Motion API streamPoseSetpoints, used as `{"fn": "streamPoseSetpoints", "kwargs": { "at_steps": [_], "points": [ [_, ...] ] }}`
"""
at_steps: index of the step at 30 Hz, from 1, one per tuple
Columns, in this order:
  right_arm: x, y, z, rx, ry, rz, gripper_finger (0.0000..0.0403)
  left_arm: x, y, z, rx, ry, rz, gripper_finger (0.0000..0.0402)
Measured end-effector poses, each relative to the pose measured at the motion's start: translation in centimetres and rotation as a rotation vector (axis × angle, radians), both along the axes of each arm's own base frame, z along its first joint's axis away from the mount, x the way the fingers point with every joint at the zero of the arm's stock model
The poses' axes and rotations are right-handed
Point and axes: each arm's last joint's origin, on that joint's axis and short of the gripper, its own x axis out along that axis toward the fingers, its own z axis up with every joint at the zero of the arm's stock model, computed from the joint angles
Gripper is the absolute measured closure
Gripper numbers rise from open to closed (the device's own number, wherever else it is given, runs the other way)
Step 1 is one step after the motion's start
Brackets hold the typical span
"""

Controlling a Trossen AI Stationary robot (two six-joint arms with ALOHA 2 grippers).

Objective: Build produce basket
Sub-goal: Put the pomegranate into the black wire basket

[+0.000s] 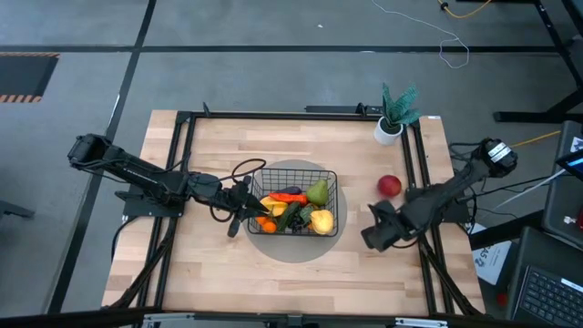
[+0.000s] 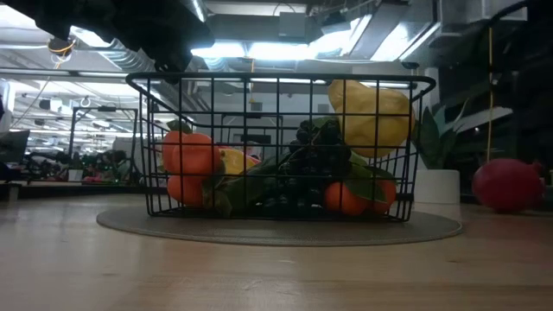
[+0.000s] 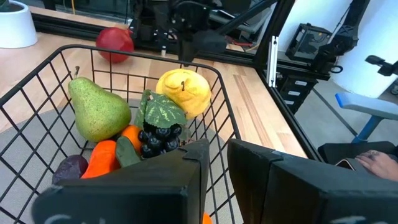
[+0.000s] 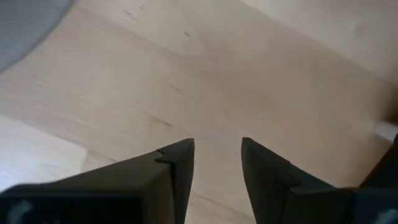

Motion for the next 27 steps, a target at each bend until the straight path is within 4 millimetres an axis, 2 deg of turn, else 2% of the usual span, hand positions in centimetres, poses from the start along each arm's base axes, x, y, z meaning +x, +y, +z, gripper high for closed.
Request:
{"fn": "streamPoseSetpoints", "kwargs": {
  "at_steps": [5, 11, 19, 27],
  "points": [
    [-0.7, 0.3, -0.3, -0.019, 0.015, -0.033, 0.0279, 0.0, 0.0, 0.0, 0.000, 0.000, 0.000, 0.0352],
    [-1.1, -0.5, 0.4, -0.220, -0.024, -0.121, 0.0279, 0.0, 0.0, 0.0, 0.000, 0.000, 0.000, 0.0356],
    [-2.4, -0.6, 0.3, -0.163, 0.163, -0.197, 0.0279, 0.0, 0.0, 0.0, 0.000, 0.000, 0.000, 0.0352],
    [-2.8, -1.4, 0.3, -0.344, 0.153, -0.267, 0.0279, 0.0, 0.0, 0.0, 0.000, 0.000, 0.000, 0.0353]
  ]
}}
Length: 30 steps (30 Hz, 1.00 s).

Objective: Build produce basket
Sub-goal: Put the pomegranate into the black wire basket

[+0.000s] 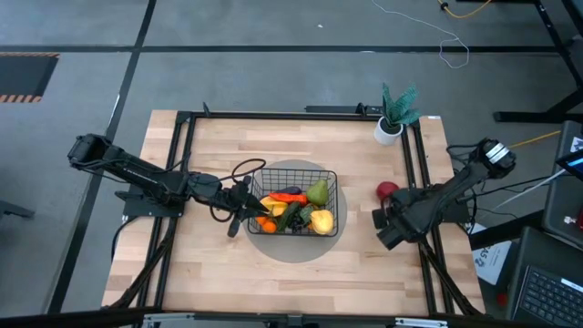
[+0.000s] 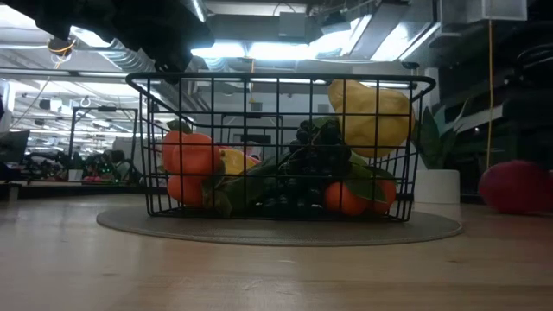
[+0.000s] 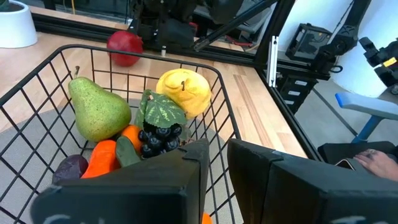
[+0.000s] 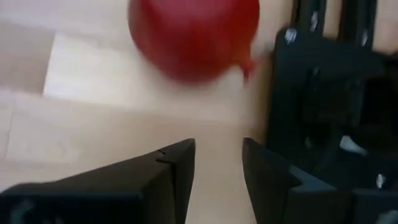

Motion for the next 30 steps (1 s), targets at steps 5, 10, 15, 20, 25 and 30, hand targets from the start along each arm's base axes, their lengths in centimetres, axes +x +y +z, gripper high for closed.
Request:
{"fn": "streamPoseSetpoints", "kwargs": {
  "at_steps": [5, 10, 15, 20, 25, 30],
  "points": [
    [0.2, -0.2, -0.7, -0.112, 0.039, -0.001, 0.0279, 0.0, 0.0, 0.0, 0.000, 0.000, 0.000, 0.0353],
    [1.1, 0.2, -2.2, -0.135, 0.065, -0.014, 0.0279, 0.0, 0.0, 0.0, 0.000, 0.000, 0.000, 0.0355],
    [1.9, 0.9, -3.7, -0.121, 0.053, 0.000, 0.0279, 0.0, 0.0, 0.0, 0.000, 0.000, 0.000, 0.0352],
    [2.6, 1.1, -4.4, -0.156, -0.027, 0.035, 0.0279, 0.0, 0.0, 0.0, 0.000, 0.000, 0.000, 0.0356],
    [3.5, 1.0, -4.5, -0.187, -0.116, 0.093, 0.0279, 0.0, 0.0, 0.0, 0.000, 0.000, 0.000, 0.0353],
    [4.1, 1.0, -4.3, -0.153, -0.112, 0.121, 0.0279, 0.0, 0.0, 0.0, 0.000, 0.000, 0.000, 0.0354]
  ]
}}
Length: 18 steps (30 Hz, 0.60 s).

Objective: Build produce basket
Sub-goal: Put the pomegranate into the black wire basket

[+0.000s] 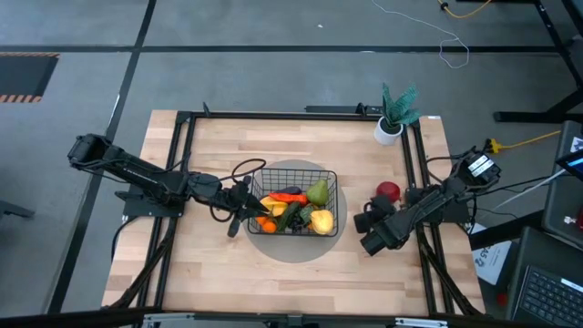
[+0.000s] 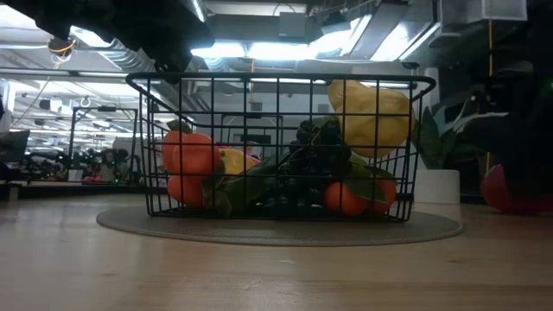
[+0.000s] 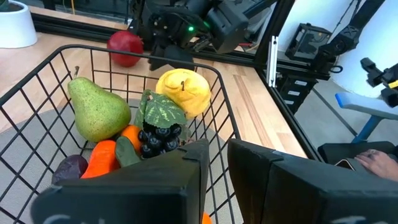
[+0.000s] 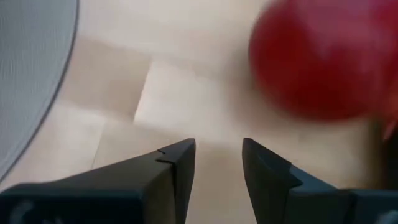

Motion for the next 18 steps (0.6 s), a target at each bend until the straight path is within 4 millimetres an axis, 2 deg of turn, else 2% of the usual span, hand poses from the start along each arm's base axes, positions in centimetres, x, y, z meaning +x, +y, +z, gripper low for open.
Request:
{"fn": "streamPoseSetpoints", "kwargs": {
  "at_steps": [5, 11, 15, 18],
  "points": [
    [0.6, 1.0, 1.5, 0.189, 0.093, -0.062, 0.0279, 0.0, 0.0, 0.0, 0.000, 0.000, 0.000, 0.0355],
    [-0.9, -0.4, 2.9, -0.044, 0.213, -0.111, 0.0279, 0.0, 0.0, 0.0, 0.000, 0.000, 0.000, 0.0353],
    [-1.6, -0.6, 3.1, -0.022, 0.316, -0.165, 0.0279, 0.0, 0.0, 0.0, 0.000, 0.000, 0.000, 0.0356],
    [-1.6, -0.5, 3.0, -0.002, 0.328, -0.169, 0.0279, 0.0, 0.0, 0.0, 0.000, 0.000, 0.000, 0.0354]
  ]
}}
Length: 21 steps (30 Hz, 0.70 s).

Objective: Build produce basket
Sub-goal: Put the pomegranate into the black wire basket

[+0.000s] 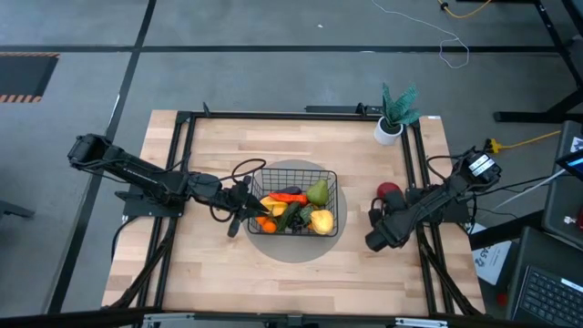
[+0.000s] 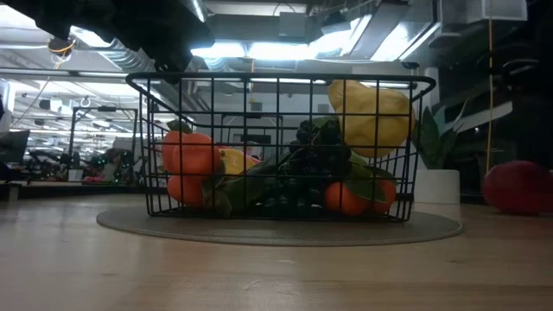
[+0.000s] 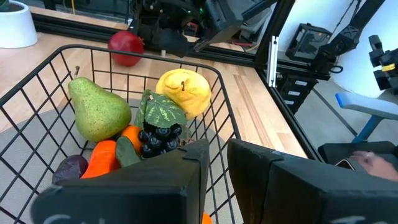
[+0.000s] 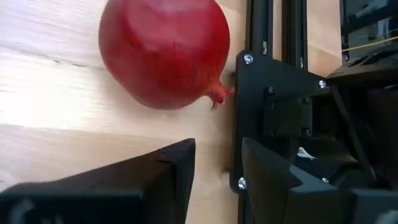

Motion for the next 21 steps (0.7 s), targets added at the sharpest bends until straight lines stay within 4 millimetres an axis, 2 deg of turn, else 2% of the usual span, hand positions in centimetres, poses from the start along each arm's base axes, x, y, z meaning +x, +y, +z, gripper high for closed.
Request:
{"fn": "streamPoseSetpoints", "kwargs": {
  "at_steps": [7, 21],
  "points": [
    [0.20, -0.17, 0.03, -0.055, -0.041, 0.057, 0.0279, 0.00, -0.01, 0.00, 0.000, 0.000, 0.000, 0.0355],
    [0.66, 0.11, -0.30, -0.020, -0.095, 0.063, 0.0279, 0.00, 0.00, 0.00, 0.000, 0.000, 0.000, 0.0356]
  ]
}}
